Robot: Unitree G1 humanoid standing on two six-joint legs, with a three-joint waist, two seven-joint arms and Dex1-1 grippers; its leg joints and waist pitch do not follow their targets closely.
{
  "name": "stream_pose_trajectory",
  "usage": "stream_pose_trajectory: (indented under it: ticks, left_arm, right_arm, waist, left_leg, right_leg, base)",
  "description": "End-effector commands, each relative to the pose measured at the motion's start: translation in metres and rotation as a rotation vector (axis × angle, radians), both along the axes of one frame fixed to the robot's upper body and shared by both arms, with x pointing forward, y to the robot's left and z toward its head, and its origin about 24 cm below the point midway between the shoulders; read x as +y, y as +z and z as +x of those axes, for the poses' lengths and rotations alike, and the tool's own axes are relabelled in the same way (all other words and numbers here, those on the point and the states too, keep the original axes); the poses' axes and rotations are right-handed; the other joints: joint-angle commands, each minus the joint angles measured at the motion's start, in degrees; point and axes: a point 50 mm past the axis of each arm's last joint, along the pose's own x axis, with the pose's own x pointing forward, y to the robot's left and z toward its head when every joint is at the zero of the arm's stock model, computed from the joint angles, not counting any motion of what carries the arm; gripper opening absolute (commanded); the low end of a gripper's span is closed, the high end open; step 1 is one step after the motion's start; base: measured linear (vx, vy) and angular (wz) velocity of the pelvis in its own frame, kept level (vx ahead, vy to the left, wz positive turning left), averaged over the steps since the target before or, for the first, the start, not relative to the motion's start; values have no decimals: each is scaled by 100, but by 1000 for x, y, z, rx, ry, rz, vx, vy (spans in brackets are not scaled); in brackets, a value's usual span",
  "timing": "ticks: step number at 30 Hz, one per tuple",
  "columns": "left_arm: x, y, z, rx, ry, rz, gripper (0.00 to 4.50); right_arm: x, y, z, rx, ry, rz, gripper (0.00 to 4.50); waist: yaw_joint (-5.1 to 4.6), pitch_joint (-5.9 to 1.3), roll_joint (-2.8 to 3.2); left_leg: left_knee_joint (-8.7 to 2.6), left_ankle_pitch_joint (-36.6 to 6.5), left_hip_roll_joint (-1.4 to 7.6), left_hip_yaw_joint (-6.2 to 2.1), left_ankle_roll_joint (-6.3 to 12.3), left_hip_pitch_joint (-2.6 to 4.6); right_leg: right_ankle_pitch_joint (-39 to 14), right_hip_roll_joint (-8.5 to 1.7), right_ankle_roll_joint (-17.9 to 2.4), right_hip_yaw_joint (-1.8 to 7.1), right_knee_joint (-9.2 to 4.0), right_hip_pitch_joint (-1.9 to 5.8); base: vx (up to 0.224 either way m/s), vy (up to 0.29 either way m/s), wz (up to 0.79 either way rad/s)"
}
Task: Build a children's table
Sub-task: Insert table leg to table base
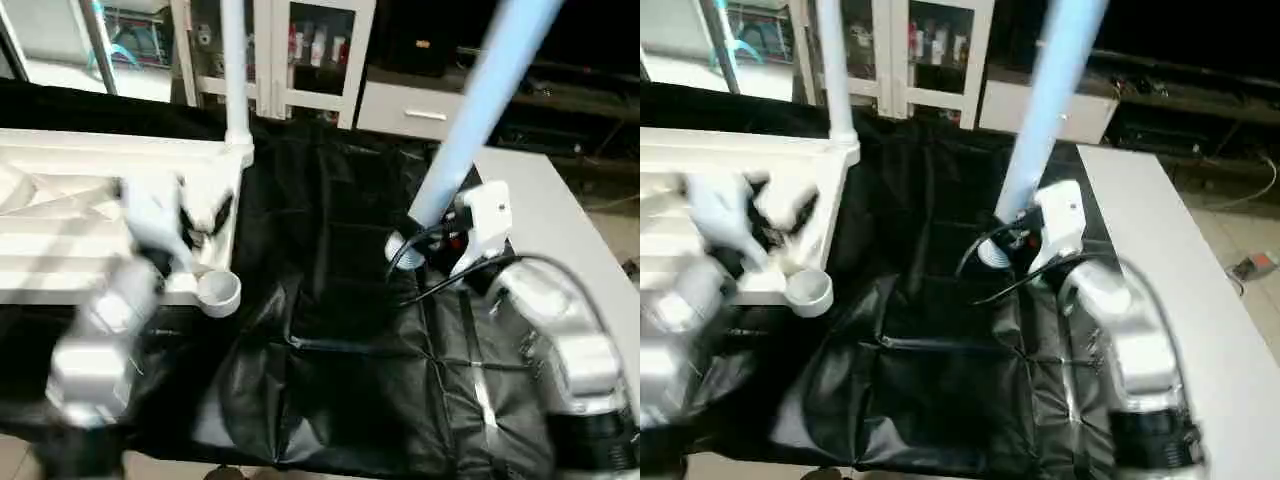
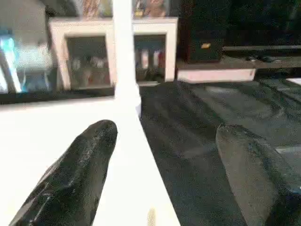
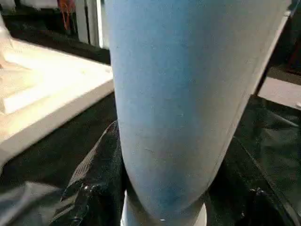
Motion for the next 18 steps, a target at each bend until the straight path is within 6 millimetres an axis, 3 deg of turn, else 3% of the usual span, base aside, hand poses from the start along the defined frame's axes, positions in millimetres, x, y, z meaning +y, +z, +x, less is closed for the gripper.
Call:
stream_pose_trajectory:
  ticks: [1, 2, 3, 4, 5, 6, 7, 8, 9, 10, 11, 12, 13, 14, 15, 16, 17, 18]
  left_arm:
    - [-3, 3, 0, -41, 33, 19, 384]
    - [-6, 0, -1, -48, 35, 43, 384]
    - [-6, -2, -1, -48, 37, 54, 384]
    - [-6, -3, -1, -56, 44, 72, 384]
    - [-6, -4, -1, -57, 46, 75, 384]
    - [-5, -4, -1, -65, 50, 86, 384]
    - [-3, -3, -1, -72, 58, 95, 384]
    - [-1, -3, -1, -83, 72, 101, 384]
    - [1, -3, -1, -88, 82, 101, 384]
    - [2, -3, -1, -88, 87, 108, 384]
    - [2, -3, -1, -87, 90, 113, 384]
    - [-1, -2, -1, -92, 77, 106, 384]
    - [-1, -2, -1, -92, 77, 106, 384]
    - [-3, 0, 0, -104, 64, 103, 384]
    - [-3, 0, 1, -105, 64, 103, 384]
    - [-3, 0, 1, -105, 64, 99, 384]
    - [-3, -1, 2, -110, 67, 100, 384]
    - [-4, -1, 2, -113, 69, 101, 384]
  right_arm:
    - [-2, 5, -1, -38, -35, 18, 186]
    - [-2, 1, -3, -27, -55, 39, 186]
    - [-3, -2, -4, -14, -76, 48, 186]
    - [-5, -9, -6, 5, -105, 47, 186]
    - [-6, -11, -6, 8, -109, 46, 186]
    - [-7, -14, -7, 15, -119, 38, 186]
    - [-8, -19, -8, 28, -135, 37, 186]
    - [-8, -24, -9, 47, -163, 59, 186]
    - [-8, -27, -9, 57, -179, 78, 186]
    - [-8, -29, -10, 68, -190, 83, 186]
    - [-7, -29, -11, 74, -194, 84, 186]
    - [-5, -28, -14, 60, -175, 86, 186]
    - [-5, -28, -14, 60, -175, 86, 186]
    - [-4, -27, -15, 46, -177, 65, 186]
    - [-4, -27, -15, 46, -177, 65, 186]
    - [-4, -27, -16, 42, -176, 59, 186]
    - [-4, -26, -16, 36, -173, 58, 186]
    - [-4, -25, -15, 33, -171, 60, 186]
  waist:
    - [194, -392, -3]
    - [220, -392, 2]
    - [208, -363, -23]
    - [140, -353, 85]
    - [-14, -387, 157]
    - [-162, -373, 191]
    - [-341, -347, 239]
    - [-457, -309, 218]
    - [-510, -308, 183]
    - [-588, -269, 216]
    - [-590, -278, 115]
    - [-545, -273, 62]
    - [-417, -283, 17]
    - [-437, -290, 67]
    - [-540, -252, 55]
    - [-587, -222, 185]
    - [-946, -206, 342]
    - [-1130, -229, 501]
  left_leg:
    - [174, -700, 139, -184, 760, -176]
    - [266, -641, 189, -289, 780, -269]
    - [206, -490, 198, -363, 782, -279]
    - [-86, -419, 165, -281, 918, -103]
    - [-349, -369, 97, -111, 1239, 144]
    - [-436, -404, 51, -88, 1466, 272]
    - [-589, -890, 54, 14, 1630, 386]
    - [-754, -1514, 59, 104, 1500, 319]
    - [-815, -1811, 80, 176, 1404, 317]
    - [-922, -2508, 71, 277, 1082, 194]
    - [-872, -2876, 20, 398, 826, 237]
    - [-422, -3328, -66, 374, 491, 306]
    - [25, -3112, 0, 194, 509, 333]
    - [887, -1454, 226, -639, 456, -271]
    - [897, -1219, 142, -780, 315, -356]
    - [320, -1528, -30, -704, 237, -179]
    - [-373, -3435, -154, -516, 223, 95]
    - [-910, -4428, -249, -452, 54, -64]
  right_leg:
    - [-2753, -1483, -624, 1029, -835, 516]
    - [-2812, -1601, -719, 1084, -849, 560]
    - [-2774, -1484, -895, 967, -839, 501]
    - [-2570, -1045, -951, 693, -733, 340]
    - [-2102, -549, -846, 383, -520, 193]
    - [-1859, -280, -745, 225, -367, 43]
    - [-1660, -23, -530, -82, -127, -135]
    - [-1364, 45, -311, -244, 140, -148]
    - [-1248, 16, -217, -284, 167, -143]
    - [-1340, -123, -118, -267, 58, -20]
    - [-1626, -249, -127, -191, -135, -38]
    - [-2661, -820, -150, 227, -672, -74]
    - [-3313, -1395, -86, 628, -1051, -20]
    - [-4539, -2389, -154, 982, -1277, 491]
    - [-4603, -2288, -162, 759, -1238, 526]
    - [-4779, -1536, -129, 154, -1087, 481]
    - [-3927, -454, 126, -439, -453, 143]
    - [-1565, 62, -59, -585, 715, 243]
  base:
    - [-7, 94, 2]
    - [-19, 138, -7]
    - [-19, 138, -7]
    - [-28, 177, -4]
    - [-37, 202, 8]
    - [-37, 202, 8]
    - [-46, 228, 14]
    - [-64, 219, 21]
    - [-64, 219, 21]
    - [-80, 158, 19]
    - [-79, 123, 23]
    - [-79, 123, 23]
    - [-76, 175, 12]
    - [-38, 301, -36]
    - [-38, 301, -36]
    - [-17, 368, -47]
    - [-84, 304, -4]
    - [-84, 304, -4]
